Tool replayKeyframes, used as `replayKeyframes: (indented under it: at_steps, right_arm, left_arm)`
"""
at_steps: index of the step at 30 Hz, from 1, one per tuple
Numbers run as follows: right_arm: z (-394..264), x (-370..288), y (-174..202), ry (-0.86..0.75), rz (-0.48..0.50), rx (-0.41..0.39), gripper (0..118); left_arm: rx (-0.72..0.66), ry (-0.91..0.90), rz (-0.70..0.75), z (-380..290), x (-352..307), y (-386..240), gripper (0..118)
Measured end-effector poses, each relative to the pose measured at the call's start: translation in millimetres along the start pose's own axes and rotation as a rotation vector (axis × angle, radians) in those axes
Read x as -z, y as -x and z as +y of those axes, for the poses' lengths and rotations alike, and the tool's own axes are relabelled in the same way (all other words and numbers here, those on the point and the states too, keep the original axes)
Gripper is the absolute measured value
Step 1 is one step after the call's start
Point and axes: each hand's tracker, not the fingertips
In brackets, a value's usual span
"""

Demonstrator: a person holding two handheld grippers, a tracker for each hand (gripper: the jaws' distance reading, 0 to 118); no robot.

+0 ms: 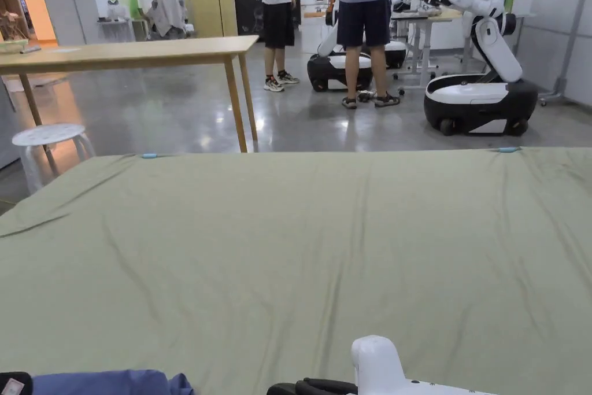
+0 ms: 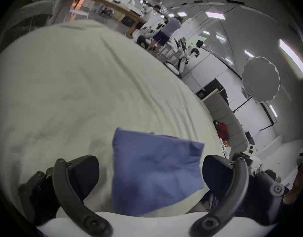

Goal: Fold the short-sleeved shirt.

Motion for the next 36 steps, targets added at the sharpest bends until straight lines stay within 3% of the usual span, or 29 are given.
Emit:
replayKeyframes:
  at_steps: [5, 8, 11, 15, 16, 17, 18, 19, 20, 22, 28, 29, 33, 36]
  right_arm:
    - [7, -61, 4, -0.066, -0.024, -0.044, 0]
    - [11, -106, 3, -0.130, -0.116, -0.076, 0]
    - [12, -149, -2, -0.153, -0.289, -0.113, 0]
    - [0, -202, -10, -0.190, -0.491, -0.162, 0]
    - [-4, -213, -13, -0.187, -0.556, -0.180, 0]
    - [-9, -222, -13, -0.187, -0.628, -0.194, 0]
    - [-16, -229, -14, -0.193, -0.713, -0.211, 0]
    - [-23, -235, -17, -0.193, -0.762, -0.236, 0]
    - [-29, -239, -21, -0.186, -0.782, -0.246, 0]
    - [-40, -246, -28, -0.173, -0.827, -0.244, 0]
    - [-51, -265, -39, -0.203, -0.849, -0.235, 0]
    - [-45, -267, -39, -0.218, -0.859, -0.247, 0]
    - [17, -268, -35, -0.282, -0.837, -0.344, 0]
    - [84, -264, -36, -0.368, -0.857, -0.369, 0]
  left_arm:
    - [0.224, -0.157, -0.052, -21, -46, -124, 118]
    - [0.313, -0.300, 0.027, -56, -36, -174, 118]
    - [0.352, -0.385, 0.060, -97, -7, -231, 118]
    - [0.498, -0.411, 0.264, -147, 59, -289, 118]
    - [0.547, -0.381, 0.238, -158, 77, -298, 118]
    - [0.416, -0.494, 0.088, -168, 91, -307, 118]
    - [0.406, -0.516, 0.074, -175, 108, -308, 117]
    - [0.387, -0.520, 0.044, -182, 120, -313, 112]
    - [0.387, -0.535, 0.021, -188, 128, -317, 99]
    - [0.375, -0.558, 0.051, -202, 151, -339, 0]
    - [0.362, -0.497, 0.043, -204, 174, -369, 0]
    - [0.521, -0.406, 0.190, -201, 171, -374, 0]
    - [0.685, -0.568, 0.193, -153, 151, -432, 0]
    - [0.667, -0.619, 0.225, -92, 141, -476, 0]
